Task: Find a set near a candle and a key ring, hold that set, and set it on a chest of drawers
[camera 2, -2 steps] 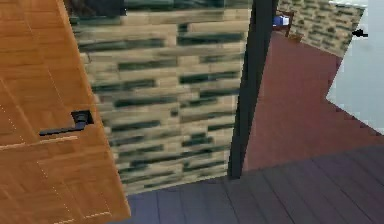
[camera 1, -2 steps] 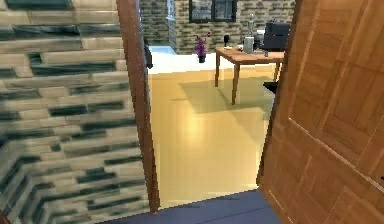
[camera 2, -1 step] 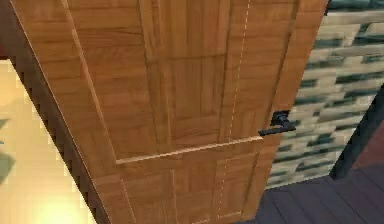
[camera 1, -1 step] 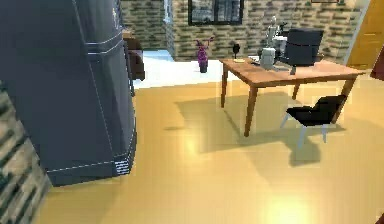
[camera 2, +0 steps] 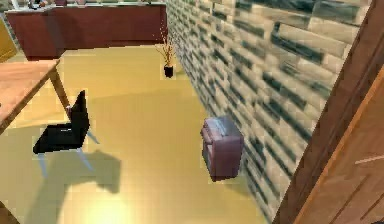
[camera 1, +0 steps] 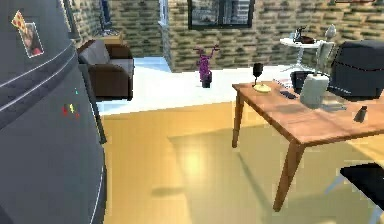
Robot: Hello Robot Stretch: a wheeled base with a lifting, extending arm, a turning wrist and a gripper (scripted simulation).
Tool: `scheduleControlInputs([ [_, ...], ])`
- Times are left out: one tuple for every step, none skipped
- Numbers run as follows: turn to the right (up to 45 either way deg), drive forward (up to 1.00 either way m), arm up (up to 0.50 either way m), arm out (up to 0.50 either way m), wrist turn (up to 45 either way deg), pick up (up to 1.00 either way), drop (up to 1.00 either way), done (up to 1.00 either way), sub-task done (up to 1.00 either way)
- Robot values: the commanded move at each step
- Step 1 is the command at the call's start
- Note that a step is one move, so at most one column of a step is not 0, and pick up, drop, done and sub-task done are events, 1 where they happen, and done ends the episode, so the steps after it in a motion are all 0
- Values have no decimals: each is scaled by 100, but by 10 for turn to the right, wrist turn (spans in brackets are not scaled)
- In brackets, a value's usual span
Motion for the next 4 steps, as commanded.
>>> scheduleControlInputs([
  [0,100,0,0,0,0,0,0,0],
  [0,95,0,0,0,0,0,0,0],
  [-60,0,0,0,0,0,0,0,0],
  [0,30,0,0,0,0,0,0,0],
])
